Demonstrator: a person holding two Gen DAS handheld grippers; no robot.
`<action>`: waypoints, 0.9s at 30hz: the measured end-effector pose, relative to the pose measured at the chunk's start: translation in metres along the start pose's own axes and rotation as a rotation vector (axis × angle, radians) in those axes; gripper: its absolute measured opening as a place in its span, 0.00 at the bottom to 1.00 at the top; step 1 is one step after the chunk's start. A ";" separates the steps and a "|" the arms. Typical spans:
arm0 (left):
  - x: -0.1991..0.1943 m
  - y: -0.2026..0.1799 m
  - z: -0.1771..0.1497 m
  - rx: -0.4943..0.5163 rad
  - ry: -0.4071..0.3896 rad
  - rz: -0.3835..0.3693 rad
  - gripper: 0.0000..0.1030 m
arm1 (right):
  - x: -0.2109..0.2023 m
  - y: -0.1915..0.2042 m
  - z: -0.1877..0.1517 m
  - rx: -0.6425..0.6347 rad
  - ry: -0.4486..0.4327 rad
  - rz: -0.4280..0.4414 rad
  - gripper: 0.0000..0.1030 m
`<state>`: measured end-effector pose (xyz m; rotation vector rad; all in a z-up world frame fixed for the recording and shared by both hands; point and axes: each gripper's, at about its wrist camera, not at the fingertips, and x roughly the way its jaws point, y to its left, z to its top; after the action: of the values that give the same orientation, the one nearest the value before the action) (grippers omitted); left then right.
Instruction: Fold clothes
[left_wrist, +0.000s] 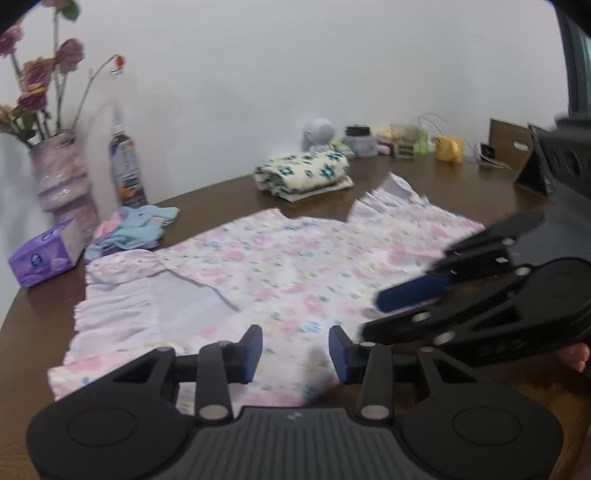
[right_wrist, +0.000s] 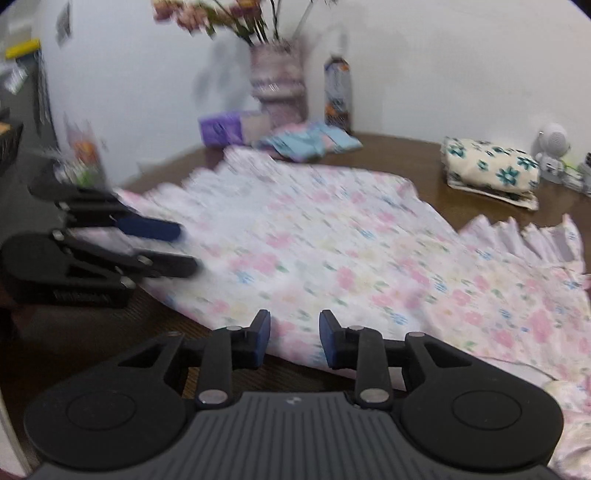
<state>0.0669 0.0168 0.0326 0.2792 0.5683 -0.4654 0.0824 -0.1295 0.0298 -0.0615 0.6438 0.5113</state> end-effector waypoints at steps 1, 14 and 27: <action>0.003 -0.002 -0.003 0.005 0.017 0.006 0.37 | -0.001 0.006 0.001 -0.014 -0.009 0.010 0.29; 0.005 0.019 -0.023 -0.122 0.044 0.021 0.49 | -0.017 -0.024 -0.019 0.018 0.006 -0.138 0.28; 0.002 0.021 -0.026 -0.140 0.042 0.047 0.49 | -0.035 -0.057 -0.032 0.072 -0.003 -0.226 0.15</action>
<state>0.0670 0.0441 0.0128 0.1688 0.6310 -0.3733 0.0672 -0.2013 0.0192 -0.0648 0.6430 0.2696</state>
